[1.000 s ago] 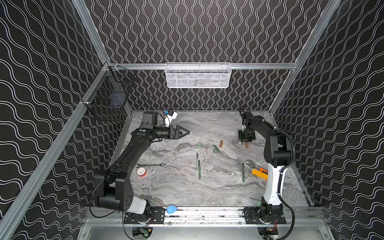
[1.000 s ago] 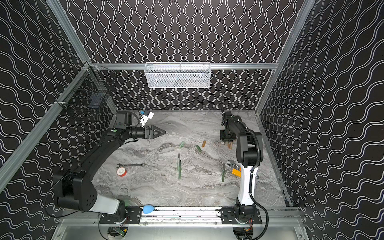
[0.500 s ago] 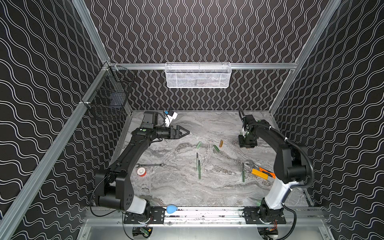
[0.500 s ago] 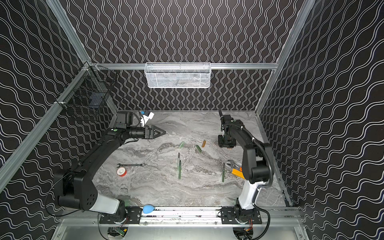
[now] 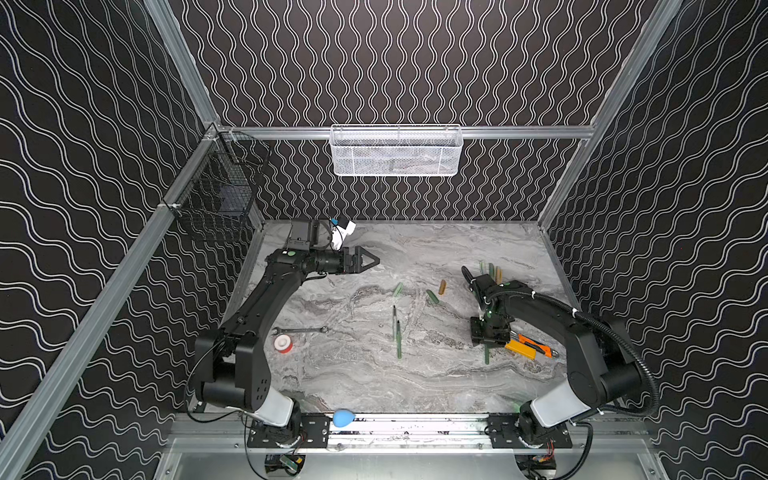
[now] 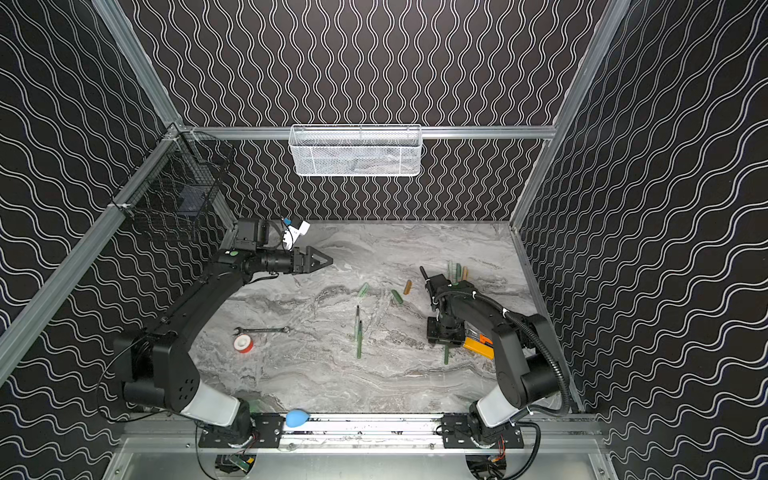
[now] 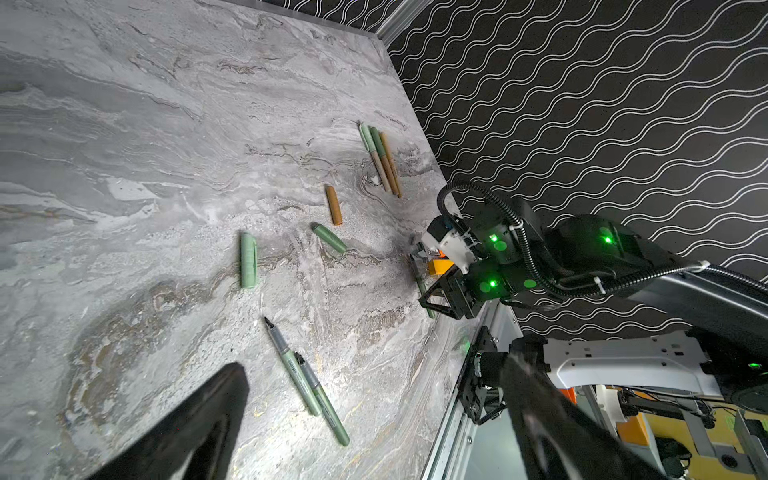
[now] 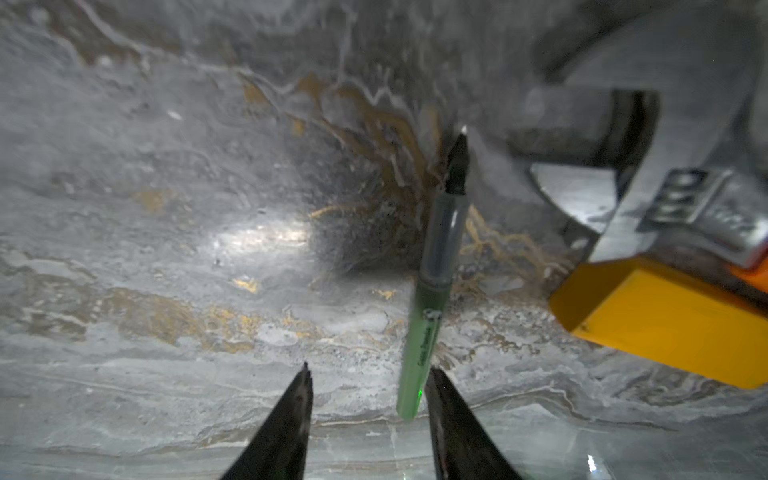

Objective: Insert the pens into the pen caps
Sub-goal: 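Move the open right gripper to the dark green cap and grasp it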

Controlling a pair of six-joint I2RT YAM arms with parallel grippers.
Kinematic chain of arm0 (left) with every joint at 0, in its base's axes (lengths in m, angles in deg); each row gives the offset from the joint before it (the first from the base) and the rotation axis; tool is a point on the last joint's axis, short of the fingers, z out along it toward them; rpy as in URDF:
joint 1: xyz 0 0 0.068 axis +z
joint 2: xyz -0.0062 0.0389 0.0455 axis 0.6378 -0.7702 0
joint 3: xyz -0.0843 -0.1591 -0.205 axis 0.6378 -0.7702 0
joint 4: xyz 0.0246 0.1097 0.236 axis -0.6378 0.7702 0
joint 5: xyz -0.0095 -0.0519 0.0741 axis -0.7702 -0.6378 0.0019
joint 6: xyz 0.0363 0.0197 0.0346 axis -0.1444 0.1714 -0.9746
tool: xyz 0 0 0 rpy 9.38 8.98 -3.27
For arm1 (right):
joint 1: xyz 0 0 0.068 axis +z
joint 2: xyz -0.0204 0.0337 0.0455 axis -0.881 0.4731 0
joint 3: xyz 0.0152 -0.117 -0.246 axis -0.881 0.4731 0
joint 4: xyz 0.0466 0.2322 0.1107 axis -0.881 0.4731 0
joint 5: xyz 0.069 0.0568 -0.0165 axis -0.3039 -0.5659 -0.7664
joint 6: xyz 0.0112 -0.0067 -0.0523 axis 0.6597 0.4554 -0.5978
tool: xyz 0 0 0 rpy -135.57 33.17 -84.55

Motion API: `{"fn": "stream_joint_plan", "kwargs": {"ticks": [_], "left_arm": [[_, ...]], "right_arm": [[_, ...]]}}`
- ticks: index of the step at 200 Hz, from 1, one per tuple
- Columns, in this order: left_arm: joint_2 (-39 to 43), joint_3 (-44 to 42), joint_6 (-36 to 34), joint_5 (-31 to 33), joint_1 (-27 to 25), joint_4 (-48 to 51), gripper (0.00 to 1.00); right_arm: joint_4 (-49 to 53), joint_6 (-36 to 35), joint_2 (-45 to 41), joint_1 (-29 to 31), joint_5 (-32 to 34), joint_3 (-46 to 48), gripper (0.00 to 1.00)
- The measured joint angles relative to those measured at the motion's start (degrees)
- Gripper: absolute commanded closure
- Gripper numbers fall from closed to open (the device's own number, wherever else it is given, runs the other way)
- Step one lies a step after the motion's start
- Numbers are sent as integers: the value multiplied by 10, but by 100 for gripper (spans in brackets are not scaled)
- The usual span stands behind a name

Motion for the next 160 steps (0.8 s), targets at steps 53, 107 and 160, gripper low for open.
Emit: {"fn": "stream_joint_plan", "kwargs": {"ticks": [53,107,160], "left_arm": [[-12,15,2,2,-3,8,1],[-11,16,-5,24,-4,30,1],[11,9,-18,42,-4,45,1]], "right_arm": [[-27,-16,9,7,-19,-23,51],[-63,-96,85,22,-50,-140,49],[-74,-143,202,22,-51,-255,49]]}}
